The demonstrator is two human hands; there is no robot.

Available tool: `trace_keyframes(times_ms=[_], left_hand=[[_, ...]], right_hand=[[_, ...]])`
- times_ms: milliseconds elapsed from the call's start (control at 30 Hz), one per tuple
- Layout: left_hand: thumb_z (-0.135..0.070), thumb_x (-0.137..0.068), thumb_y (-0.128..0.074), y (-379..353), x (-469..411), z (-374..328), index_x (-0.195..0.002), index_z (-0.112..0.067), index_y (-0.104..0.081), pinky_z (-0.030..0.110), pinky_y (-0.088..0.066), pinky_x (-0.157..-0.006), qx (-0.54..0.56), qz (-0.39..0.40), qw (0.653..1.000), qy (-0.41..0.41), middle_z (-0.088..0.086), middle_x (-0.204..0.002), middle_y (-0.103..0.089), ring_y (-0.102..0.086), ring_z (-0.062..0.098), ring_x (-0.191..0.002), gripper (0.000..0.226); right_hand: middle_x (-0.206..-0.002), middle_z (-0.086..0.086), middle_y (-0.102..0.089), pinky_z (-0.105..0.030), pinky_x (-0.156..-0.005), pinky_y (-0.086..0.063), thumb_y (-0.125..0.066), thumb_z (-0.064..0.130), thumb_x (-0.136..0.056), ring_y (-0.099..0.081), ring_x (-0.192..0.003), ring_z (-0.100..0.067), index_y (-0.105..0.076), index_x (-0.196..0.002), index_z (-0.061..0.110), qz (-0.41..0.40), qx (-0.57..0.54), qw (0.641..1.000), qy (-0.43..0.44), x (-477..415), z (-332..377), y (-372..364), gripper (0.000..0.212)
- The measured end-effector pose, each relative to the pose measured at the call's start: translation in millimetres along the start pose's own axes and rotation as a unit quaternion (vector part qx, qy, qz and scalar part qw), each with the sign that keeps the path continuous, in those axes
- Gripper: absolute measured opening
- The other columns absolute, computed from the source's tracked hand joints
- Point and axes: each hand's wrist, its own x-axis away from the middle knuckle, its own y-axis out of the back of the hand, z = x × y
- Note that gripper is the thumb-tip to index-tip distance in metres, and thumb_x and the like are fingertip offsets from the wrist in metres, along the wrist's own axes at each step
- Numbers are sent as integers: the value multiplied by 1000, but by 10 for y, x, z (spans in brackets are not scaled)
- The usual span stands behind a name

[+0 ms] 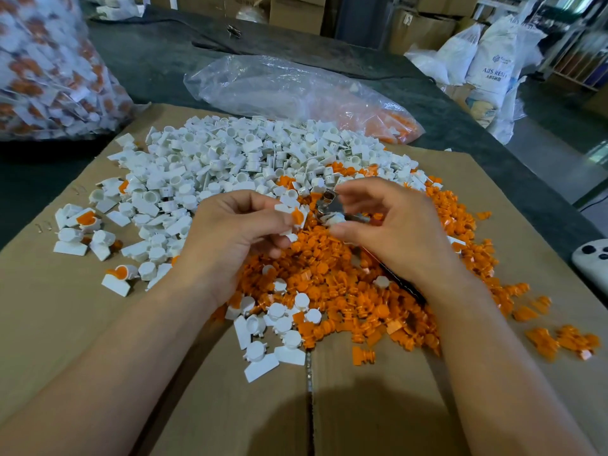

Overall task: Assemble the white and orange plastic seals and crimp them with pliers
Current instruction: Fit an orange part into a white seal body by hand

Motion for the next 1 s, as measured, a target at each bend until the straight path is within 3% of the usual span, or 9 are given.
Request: trace_keyframes(times_ms=[100, 200, 333, 467, 567, 767, 900, 1000], left_hand=[[1, -58, -66, 28, -9, -17, -42, -15, -58, 14, -39, -35, 35, 4, 999, 21, -1, -42, -55, -52, 9, -36, 24], [7, -66, -63, 40, -16, -9, -50, -12, -57, 13, -40, -35, 39, -1, 999, 25, 0, -40, -53, -52, 8, -36, 25], [8, -70, -63, 33, -23, -4, -64, -6, -54, 13, -40, -36, 30, -4, 999, 19, -1, -41, -55, -52, 8, -36, 18], [9, -68, -65, 35, -23, 8, -59, -8, -58, 15, -41, -37, 11, -4, 1000, 2, 2, -46, -58, -53, 10, -38, 21], [11, -70, -64, 34, -20, 21, -47, -14, -62, 16, -42, -39, -10, 2, 1000, -15, 3, -47, -60, -54, 11, -38, 34], [10, -68, -66, 34, -19, 26, -53, -12, -60, 16, -42, -39, -11, 2, 1000, -23, 3, -48, -60, -55, 12, -39, 27], [6, -65, -68, 36, -16, 27, -58, -8, -59, 16, -42, -39, -10, 7, 1000, -27, 3, -48, -61, -55, 11, -39, 18], [-1, -57, -69, 33, -17, 26, -61, -6, -57, 17, -43, -39, -4, 11, 1000, -29, 2, -48, -61, -56, 11, -40, 13]], right_hand=[[-115, 9, -58, -15, -77, -36, -77, 35, -68, -51, -100, -2, -57, -117, 28, 38, 163, 983, -82, -34, -128, 254, 54], [-133, 2, -46, -25, -86, -33, -74, 47, -66, -43, -120, -14, -46, -130, 24, 137, 263, 943, -150, -33, -212, 351, 74], [-140, -1, -37, -31, -96, -32, -73, 52, -66, -34, -127, -19, -35, -138, 24, 193, 316, 913, -173, -32, -230, 350, 87], [-149, -2, -26, -36, -105, -29, -71, 57, -64, -27, -135, -22, -22, -145, 22, 221, 332, 897, -188, -19, -243, 341, 101], [-145, -2, -33, -32, -98, -32, -73, 54, -64, -32, -130, -21, -27, -143, 20, 207, 319, 903, -199, -21, -241, 331, 97], [-122, -2, -51, -30, -76, -38, -78, 40, -64, -46, -104, -19, -47, -128, 20, 140, 306, 922, -192, -39, -227, 303, 73], [-120, -1, -55, -28, -73, -38, -73, 32, -66, -48, -97, -17, -50, -127, 23, 72, 310, 933, -169, -39, -202, 327, 66], [-123, 0, -55, -30, -80, -42, -72, 29, -65, -51, -107, -19, -50, -127, 24, 47, 298, 939, -165, -22, -178, 367, 66]])
